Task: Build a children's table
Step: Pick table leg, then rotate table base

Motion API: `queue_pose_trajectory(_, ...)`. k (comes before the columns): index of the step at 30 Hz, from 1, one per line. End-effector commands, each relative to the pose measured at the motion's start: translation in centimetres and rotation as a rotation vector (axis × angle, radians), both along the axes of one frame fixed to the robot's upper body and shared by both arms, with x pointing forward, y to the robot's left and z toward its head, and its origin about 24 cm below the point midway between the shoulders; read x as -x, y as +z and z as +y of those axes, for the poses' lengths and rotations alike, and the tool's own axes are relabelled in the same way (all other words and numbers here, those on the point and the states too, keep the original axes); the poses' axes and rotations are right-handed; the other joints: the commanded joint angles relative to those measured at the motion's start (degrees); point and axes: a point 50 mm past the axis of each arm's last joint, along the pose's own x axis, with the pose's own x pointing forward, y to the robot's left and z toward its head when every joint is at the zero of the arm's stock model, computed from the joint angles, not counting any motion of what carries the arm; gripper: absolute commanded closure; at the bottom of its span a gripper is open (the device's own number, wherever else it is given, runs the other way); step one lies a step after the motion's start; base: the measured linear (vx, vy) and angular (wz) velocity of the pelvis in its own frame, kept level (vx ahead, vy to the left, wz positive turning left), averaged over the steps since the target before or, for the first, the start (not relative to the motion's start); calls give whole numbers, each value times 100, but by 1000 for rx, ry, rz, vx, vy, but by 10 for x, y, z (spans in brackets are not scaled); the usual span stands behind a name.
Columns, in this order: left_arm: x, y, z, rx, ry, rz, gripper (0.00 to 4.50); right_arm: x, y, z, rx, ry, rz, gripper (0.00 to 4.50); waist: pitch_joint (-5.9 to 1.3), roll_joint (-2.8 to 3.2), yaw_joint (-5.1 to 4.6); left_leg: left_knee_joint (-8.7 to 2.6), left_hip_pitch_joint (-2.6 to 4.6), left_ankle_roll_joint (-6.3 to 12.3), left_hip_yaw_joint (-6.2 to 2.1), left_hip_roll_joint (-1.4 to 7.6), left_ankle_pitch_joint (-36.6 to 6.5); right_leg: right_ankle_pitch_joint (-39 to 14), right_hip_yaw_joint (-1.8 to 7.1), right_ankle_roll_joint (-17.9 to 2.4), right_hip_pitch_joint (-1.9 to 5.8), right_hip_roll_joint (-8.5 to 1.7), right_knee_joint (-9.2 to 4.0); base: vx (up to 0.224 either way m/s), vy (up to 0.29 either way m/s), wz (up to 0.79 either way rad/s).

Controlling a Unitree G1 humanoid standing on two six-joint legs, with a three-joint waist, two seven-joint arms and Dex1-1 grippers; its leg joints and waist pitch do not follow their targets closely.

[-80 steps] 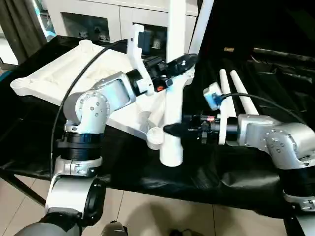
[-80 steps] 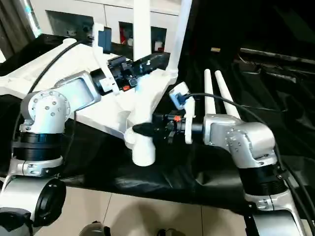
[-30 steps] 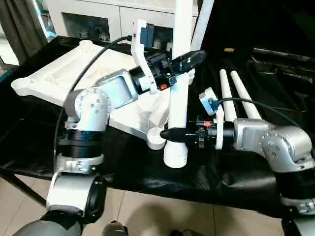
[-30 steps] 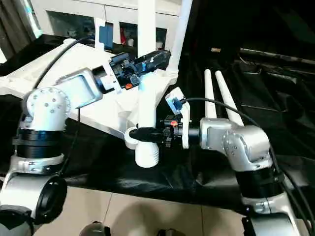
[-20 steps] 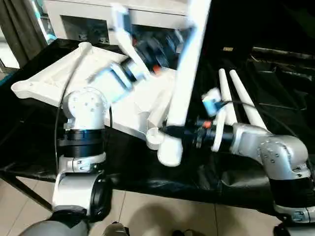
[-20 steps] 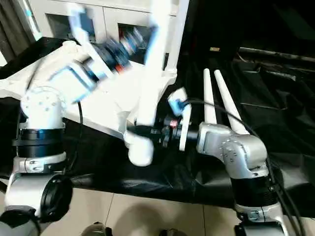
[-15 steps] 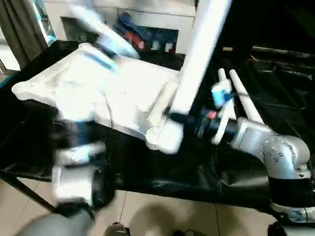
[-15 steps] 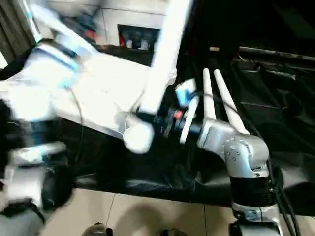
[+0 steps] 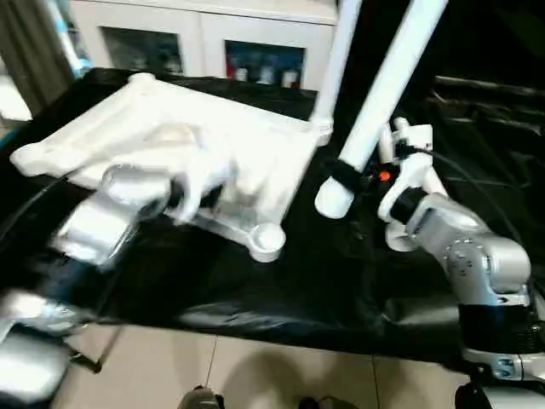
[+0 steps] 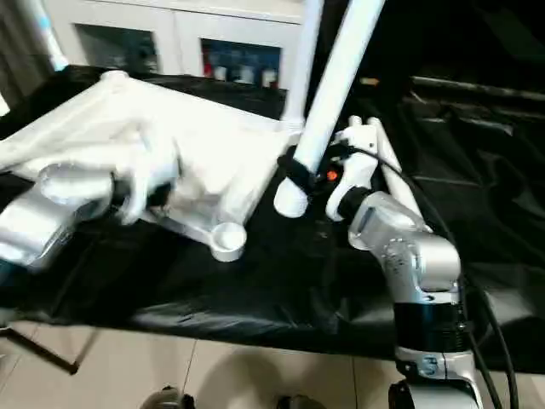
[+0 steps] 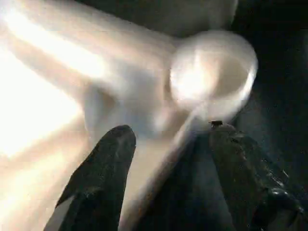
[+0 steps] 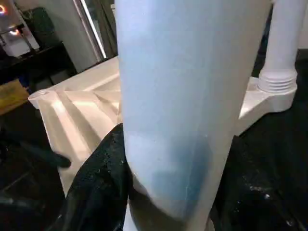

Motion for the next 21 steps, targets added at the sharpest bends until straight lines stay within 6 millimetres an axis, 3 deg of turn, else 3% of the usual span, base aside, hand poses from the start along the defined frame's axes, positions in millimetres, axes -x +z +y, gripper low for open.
queue_pose_trajectory(1, -5, 1, -1, -64, -25, -31, 163, 0, 3, 2, 8, 0, -29, 262, -441, 68, -15, -420, 112, -319, -2, 70, -1069, -1714, 271, -577, 332, -395, -366, 0, 0, 0)
queue_pose_trajectory(5, -12, -9, -1, -167, -36, -59, 163, 0, 1, 4, 12, -2, -32, 262, -415, 66, -15, -431, 160, -346, -9, 80, -1421, -2180, 266, -572, 288, -398, -430, 0, 0, 0)
queue_pose_trajectory(8, -16, -18, -4, -197, -43, -64, 163, 1, 0, 6, 16, 1, -35, 262, -425, 60, 2, -437, 148, -349, -27, 82, -1422, -2322, 263, -513, 316, -426, -442, 0, 0, 0)
queue_pose_trajectory(15, -26, -32, -6, -219, -32, -68, 163, 2, -1, 8, 18, 10, -36, 262, -460, 58, 11, -415, 118, -270, -23, 82, -1164, -1678, 271, -730, 353, -420, -382, 0, 0, 0)
queue_pose_trajectory(16, -26, -33, -6, -225, -37, -54, 191, 2, -1, 8, 19, 12, -36, 262, -457, 75, 6, -416, 118, -266, -22, 82, -1158, -1645, 272, -744, 349, -414, -380, 0, 0, 0)
queue_pose_trajectory(20, -20, -32, -5, -185, -91, 70, 203, 3, -2, 7, 22, 17, -35, 262, -445, 69, 9, -426, 132, -268, -19, 89, -1242, -1685, 277, -848, 347, -434, -388, 0, 0, 0)
queue_pose_trajectory(21, -14, -31, -4, -178, -129, 137, 234, 4, -3, 7, 23, 18, -34, 262, -450, 89, 16, -428, 146, -298, -29, 106, -1274, -1703, 282, -896, 346, -457, -376, 0, 0, 0)
